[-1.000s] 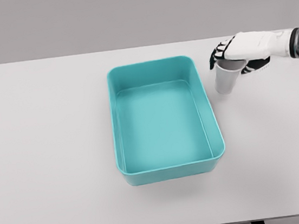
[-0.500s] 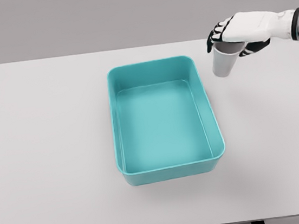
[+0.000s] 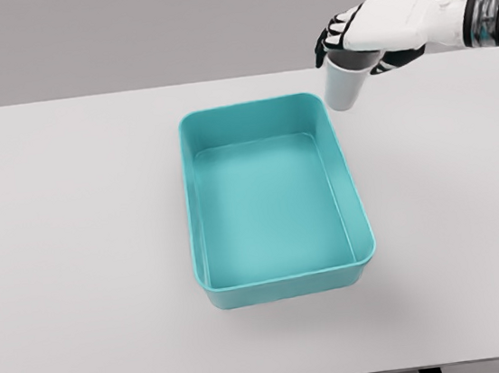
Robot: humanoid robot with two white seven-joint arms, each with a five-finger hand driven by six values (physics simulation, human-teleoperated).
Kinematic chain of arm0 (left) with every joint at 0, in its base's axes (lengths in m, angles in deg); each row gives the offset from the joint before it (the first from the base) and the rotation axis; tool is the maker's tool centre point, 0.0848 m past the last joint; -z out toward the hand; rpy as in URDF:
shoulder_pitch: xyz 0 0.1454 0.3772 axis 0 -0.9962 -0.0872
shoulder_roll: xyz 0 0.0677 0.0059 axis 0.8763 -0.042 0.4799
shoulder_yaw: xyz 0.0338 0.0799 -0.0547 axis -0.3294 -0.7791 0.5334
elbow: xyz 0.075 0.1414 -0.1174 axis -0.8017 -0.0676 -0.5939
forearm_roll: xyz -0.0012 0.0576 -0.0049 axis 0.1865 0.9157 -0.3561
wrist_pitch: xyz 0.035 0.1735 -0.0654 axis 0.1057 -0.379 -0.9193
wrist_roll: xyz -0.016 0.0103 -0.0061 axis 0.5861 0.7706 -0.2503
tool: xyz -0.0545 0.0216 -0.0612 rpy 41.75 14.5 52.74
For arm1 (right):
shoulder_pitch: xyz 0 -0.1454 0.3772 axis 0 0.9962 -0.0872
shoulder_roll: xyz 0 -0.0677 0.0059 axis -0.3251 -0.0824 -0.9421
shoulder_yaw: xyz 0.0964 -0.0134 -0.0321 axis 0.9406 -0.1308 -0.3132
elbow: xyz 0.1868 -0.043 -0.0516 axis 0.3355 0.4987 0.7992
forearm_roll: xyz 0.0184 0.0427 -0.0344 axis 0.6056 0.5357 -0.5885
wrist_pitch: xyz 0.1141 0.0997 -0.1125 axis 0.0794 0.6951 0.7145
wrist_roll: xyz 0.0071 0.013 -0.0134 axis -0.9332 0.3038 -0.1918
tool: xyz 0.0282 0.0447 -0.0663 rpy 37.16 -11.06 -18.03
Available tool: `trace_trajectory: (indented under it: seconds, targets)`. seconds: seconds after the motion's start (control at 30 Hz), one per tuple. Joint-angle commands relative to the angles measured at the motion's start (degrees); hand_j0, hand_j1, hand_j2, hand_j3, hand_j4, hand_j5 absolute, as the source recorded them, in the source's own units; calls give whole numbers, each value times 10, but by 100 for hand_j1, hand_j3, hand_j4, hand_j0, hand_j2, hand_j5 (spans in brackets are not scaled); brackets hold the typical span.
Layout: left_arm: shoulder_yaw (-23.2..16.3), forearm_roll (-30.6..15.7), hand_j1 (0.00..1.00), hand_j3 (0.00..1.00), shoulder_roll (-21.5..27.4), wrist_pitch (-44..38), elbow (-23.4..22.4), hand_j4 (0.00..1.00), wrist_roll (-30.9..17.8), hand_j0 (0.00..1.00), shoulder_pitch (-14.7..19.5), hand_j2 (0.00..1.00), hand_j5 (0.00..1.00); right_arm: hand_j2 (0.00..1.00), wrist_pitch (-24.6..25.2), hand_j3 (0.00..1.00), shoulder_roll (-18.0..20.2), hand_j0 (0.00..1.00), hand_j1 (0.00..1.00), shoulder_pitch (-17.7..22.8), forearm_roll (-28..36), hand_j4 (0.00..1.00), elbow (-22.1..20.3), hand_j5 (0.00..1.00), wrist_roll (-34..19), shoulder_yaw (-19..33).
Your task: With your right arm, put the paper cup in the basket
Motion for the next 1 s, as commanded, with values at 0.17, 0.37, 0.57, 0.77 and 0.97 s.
trace_trajectory:
  seconds: [0.17, 0.37, 0.57, 0.77, 0.97]
  targets:
    - [0, 0, 100, 100, 0, -1, 0, 100, 0, 100, 0, 100, 100, 52, 1, 52, -28, 52, 52, 0, 2, 52, 1, 52, 0, 0]
    - [0, 0, 100, 100, 0, 0, 0, 100, 0, 100, 0, 100, 100, 53, 1, 53, -51, 53, 53, 0, 1, 53, 1, 53, -1, 0]
    - [0, 0, 100, 100, 0, 0, 0, 100, 0, 100, 0, 100, 100, 53, 1, 53, -87, 53, 53, 4, -1, 53, 2, 53, -1, -4]
    - [0, 0, 100, 100, 0, 0, 0, 100, 0, 100, 0, 100, 100, 53, 1, 53, -109, 53, 53, 11, -6, 53, 3, 53, -4, -6]
    - [0, 0, 100, 100, 0, 0, 0, 100, 0, 100, 0, 100, 100, 54, 1, 54, -135, 54, 54, 31, -24, 54, 5, 54, -4, -11]
